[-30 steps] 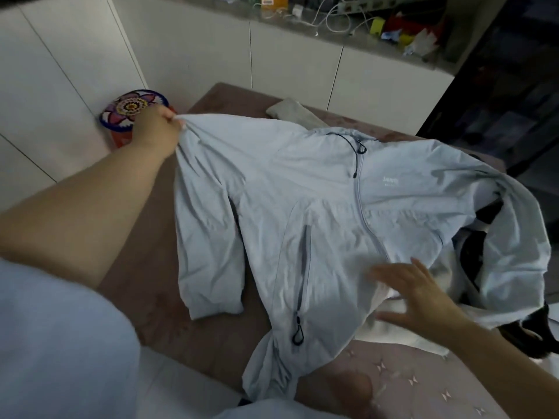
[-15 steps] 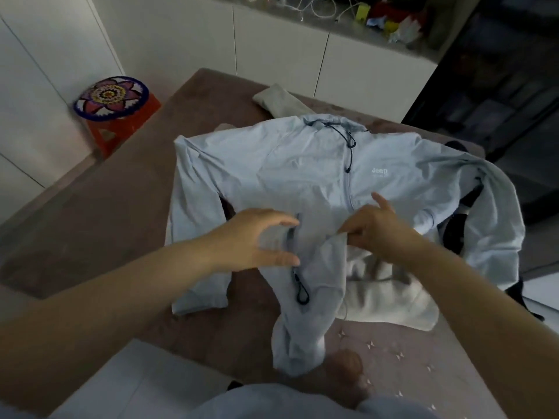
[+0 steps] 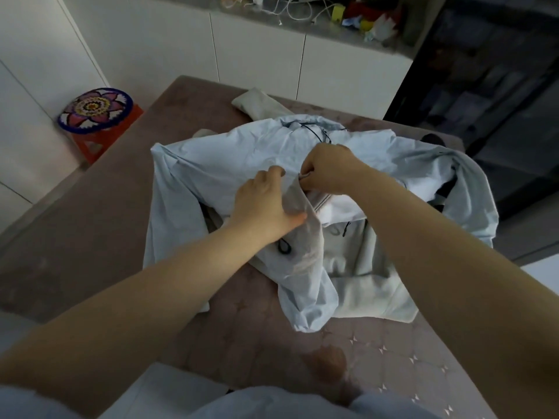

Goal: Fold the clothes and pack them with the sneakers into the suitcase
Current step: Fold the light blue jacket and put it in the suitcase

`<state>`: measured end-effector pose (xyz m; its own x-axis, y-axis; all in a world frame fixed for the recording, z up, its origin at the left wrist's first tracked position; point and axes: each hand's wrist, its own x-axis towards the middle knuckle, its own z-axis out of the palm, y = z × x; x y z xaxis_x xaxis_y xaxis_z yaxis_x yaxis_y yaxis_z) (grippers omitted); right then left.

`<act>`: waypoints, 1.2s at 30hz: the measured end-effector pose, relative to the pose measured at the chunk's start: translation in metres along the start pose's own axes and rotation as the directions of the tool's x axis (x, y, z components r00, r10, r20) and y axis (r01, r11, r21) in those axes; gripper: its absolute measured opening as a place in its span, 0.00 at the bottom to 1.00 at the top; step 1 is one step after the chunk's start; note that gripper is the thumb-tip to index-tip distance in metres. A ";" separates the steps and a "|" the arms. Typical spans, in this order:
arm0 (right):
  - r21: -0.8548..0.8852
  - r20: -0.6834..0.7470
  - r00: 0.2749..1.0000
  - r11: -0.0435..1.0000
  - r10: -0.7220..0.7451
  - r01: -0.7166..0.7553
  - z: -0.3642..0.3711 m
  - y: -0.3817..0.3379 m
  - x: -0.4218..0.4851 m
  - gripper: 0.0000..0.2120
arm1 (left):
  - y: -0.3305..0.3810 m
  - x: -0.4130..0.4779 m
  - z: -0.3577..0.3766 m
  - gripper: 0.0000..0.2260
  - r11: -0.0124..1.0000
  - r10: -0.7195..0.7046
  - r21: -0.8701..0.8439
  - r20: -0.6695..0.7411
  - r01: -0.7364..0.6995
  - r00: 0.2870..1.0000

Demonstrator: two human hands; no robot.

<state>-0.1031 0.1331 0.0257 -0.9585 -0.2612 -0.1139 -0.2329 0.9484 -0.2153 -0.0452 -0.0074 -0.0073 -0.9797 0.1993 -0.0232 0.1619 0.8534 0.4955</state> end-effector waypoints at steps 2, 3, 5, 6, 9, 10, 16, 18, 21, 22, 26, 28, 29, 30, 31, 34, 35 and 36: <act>0.038 0.026 0.999 0.999 -0.024 0.023 -0.010 0.005 0.003 0.14 | -0.006 0.009 0.000 0.19 1.000 -0.005 -0.023 -0.003 0.005 1.000; 0.065 0.009 1.000 0.998 -0.019 0.018 -0.012 0.011 0.005 0.08 | -0.011 0.017 -0.001 0.14 1.000 -0.002 0.000 -0.011 0.002 1.000; 0.118 -0.081 0.997 0.993 0.008 0.002 -0.013 0.024 0.005 0.05 | -0.023 0.034 -0.001 0.08 0.999 -0.020 0.029 -0.026 0.021 0.999; 0.133 -0.151 0.988 0.991 0.033 -0.013 -0.010 0.032 0.005 0.08 | -0.032 0.043 0.000 0.07 0.998 -0.058 -0.006 -0.017 0.058 0.998; 0.177 -0.449 0.892 0.984 0.057 0.027 0.003 0.060 -0.007 0.05 | -0.061 0.072 0.005 0.06 0.965 -0.206 -0.165 0.001 0.203 0.979; 0.162 -0.515 0.856 0.986 0.044 0.046 0.011 0.070 -0.014 0.10 | -0.071 0.080 0.007 0.07 0.953 -0.237 -0.196 -0.014 0.230 0.971; -0.038 -0.151 0.986 0.996 0.077 -0.083 0.078 0.126 -0.050 0.29 | -0.105 0.130 0.009 0.06 0.955 -0.272 -0.127 -0.030 0.266 0.962; -0.028 0.004 0.993 0.992 0.119 -0.119 0.089 0.133 -0.043 0.36 | -0.113 0.144 0.012 0.06 0.962 -0.267 -0.072 -0.026 0.265 0.963; -0.026 0.035 0.993 0.993 0.112 -0.112 0.099 0.131 -0.021 0.39 | -0.124 0.153 0.018 0.07 0.957 -0.290 -0.028 -0.027 0.289 0.957; -0.046 0.025 0.995 0.994 0.101 -0.100 0.104 0.129 -0.014 0.38 | -0.125 0.153 0.019 0.08 0.958 -0.284 -0.031 -0.025 0.284 0.958; -0.020 -0.070 0.991 0.994 0.110 -0.112 0.120 0.126 0.012 0.26 | -0.115 0.142 0.010 0.14 0.960 -0.191 -0.203 0.034 0.194 0.981; 0.037 -0.108 0.982 0.988 0.153 -0.150 0.121 0.125 0.019 0.17 | -0.111 0.127 0.000 0.20 0.965 -0.095 -0.231 0.141 0.126 0.985; 0.064 -0.130 0.977 0.984 0.171 -0.164 0.117 0.124 0.021 0.14 | -0.111 0.118 -0.003 0.26 0.970 -0.059 -0.218 0.229 0.110 0.972; 0.104 -0.140 0.972 0.979 0.190 -0.176 0.111 0.122 0.021 0.11 | -0.111 0.107 -0.004 0.34 0.977 -0.044 -0.184 0.317 0.107 0.947; 0.148 -0.127 0.970 0.971 0.208 -0.188 0.100 0.121 0.021 0.09 | -0.109 0.095 -0.004 0.42 0.987 -0.056 -0.117 0.377 0.107 0.925; 0.255 -0.035 0.991 0.960 0.130 -0.117 0.049 0.118 0.005 0.08 | -0.104 0.067 0.006 0.48 0.999 -0.054 0.017 0.305 0.051 0.951; 0.242 -0.023 0.998 0.969 0.056 -0.049 0.031 0.119 -0.003 0.08 | -0.100 0.061 0.005 0.46 0.999 -0.035 -0.016 0.248 0.040 0.968; 0.233 0.013 1.000 0.972 0.001 -0.004 0.011 0.121 -0.014 0.08 | -0.099 0.057 0.002 0.43 0.998 -0.019 -0.055 0.210 0.031 0.977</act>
<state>-0.1161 0.2495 -0.0098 -0.9566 -0.2625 -0.1263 -0.1844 0.8812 -0.4353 -0.1173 -0.0798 -0.0593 -0.9357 0.2800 -0.2145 0.1246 0.8312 0.5419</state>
